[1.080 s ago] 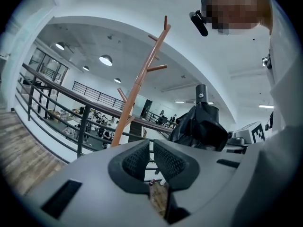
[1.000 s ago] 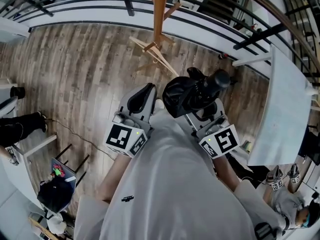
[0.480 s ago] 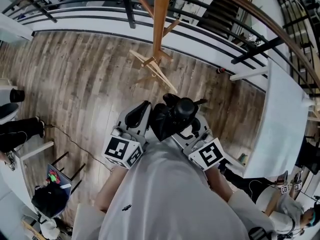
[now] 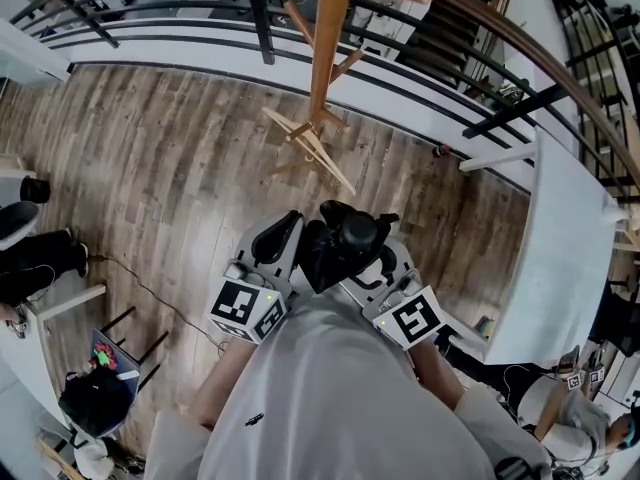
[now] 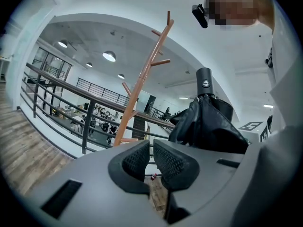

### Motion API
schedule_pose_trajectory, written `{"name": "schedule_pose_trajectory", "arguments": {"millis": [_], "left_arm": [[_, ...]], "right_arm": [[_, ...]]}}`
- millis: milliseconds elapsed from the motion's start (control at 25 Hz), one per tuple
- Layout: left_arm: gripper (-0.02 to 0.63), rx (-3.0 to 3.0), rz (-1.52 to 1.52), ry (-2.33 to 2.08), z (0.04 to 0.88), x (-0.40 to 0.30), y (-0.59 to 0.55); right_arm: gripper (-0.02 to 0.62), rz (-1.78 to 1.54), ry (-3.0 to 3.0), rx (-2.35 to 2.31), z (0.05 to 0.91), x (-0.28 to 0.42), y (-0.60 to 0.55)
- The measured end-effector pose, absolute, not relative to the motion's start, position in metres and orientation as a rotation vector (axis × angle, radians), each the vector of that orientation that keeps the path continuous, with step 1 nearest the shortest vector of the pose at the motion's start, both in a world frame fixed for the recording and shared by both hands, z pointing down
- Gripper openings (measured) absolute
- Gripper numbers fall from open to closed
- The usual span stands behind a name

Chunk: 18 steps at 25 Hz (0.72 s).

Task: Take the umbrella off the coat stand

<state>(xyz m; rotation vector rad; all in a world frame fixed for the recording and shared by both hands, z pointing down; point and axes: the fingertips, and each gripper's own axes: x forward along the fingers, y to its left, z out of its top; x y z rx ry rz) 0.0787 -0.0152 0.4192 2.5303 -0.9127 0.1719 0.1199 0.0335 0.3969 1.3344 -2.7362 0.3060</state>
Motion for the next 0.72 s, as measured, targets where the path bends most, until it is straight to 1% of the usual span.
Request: {"name": "schedule_pose_trajectory", "arguments": {"millis": [720], "left_arm": [[0.041,2.538,0.163,-0.904,0.4176,0.0764,-0.0091]], "right_arm": [[0.285,0.315,-2.719,1.358,0.3992,0.1218,0.0392]]}}
